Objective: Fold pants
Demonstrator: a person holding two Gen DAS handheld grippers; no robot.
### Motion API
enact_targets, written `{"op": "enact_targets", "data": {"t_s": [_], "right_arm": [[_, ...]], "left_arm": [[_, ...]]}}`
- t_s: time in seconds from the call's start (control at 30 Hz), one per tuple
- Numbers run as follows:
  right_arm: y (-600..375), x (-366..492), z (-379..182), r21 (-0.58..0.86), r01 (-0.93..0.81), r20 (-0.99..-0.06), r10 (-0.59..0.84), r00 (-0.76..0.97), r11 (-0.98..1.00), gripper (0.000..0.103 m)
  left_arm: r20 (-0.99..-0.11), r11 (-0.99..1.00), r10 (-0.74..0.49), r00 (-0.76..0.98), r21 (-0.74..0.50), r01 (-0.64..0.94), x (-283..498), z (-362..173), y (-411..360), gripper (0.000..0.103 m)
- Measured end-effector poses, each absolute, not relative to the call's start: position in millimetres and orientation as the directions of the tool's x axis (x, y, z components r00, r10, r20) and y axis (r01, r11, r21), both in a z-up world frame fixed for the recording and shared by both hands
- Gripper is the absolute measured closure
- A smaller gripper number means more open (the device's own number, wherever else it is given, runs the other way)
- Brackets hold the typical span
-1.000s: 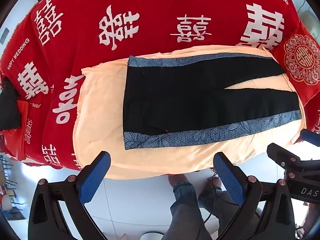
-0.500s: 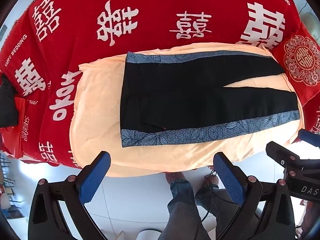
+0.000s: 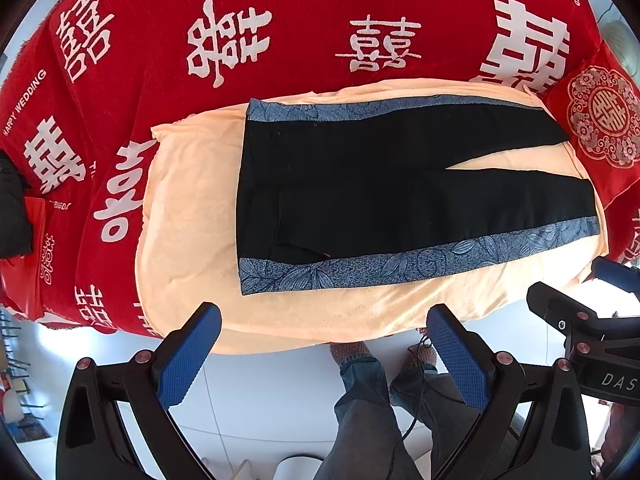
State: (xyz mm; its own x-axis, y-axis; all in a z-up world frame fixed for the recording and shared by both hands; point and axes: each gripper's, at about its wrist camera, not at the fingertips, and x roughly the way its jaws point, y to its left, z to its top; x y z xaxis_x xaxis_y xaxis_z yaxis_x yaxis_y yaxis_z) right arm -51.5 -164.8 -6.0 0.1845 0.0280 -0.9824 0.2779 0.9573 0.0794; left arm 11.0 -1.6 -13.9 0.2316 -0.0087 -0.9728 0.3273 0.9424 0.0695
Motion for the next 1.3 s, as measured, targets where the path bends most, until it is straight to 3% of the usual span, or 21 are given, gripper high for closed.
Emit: {"op": "enact_targets", "data": {"t_s": [0.73, 0.93, 1.23, 1.3], "right_arm": [[-169.6, -38.6, -15.8, 0.071, 0.300, -0.988, 0.025, 0.155, 0.951, 0.000], [-176.0, -38.7, -27.4, 0.090, 0.316, -0.989, 0.047, 0.140, 0.945, 0.000], [-203.6, -46.0, -95.4, 0.441, 0.428, -0.897, 0.398, 0.190, 0.789, 0.000], [-206.6, -46.7, -128.6, 0.539, 0.450, -0.839, 0.499, 0.215, 0.712, 0.011]], "left_arm": [[-0.981, 0.950, 0.003, 0.196, 0.064, 0.307, 29.1, -25.6, 4.7, 0.000], [-0.987, 0.963, -0.033, 0.158, 0.011, 0.269, 37.8, -44.5, 17.3, 0.000], [-0.988, 0.987, -0.122, 0.090, -0.112, 0.117, 56.8, -126.2, 53.7, 0.000], [-0.984, 0.984, -0.156, 0.092, -0.146, 0.106, 58.9, -152.0, 56.3, 0.001]]}}
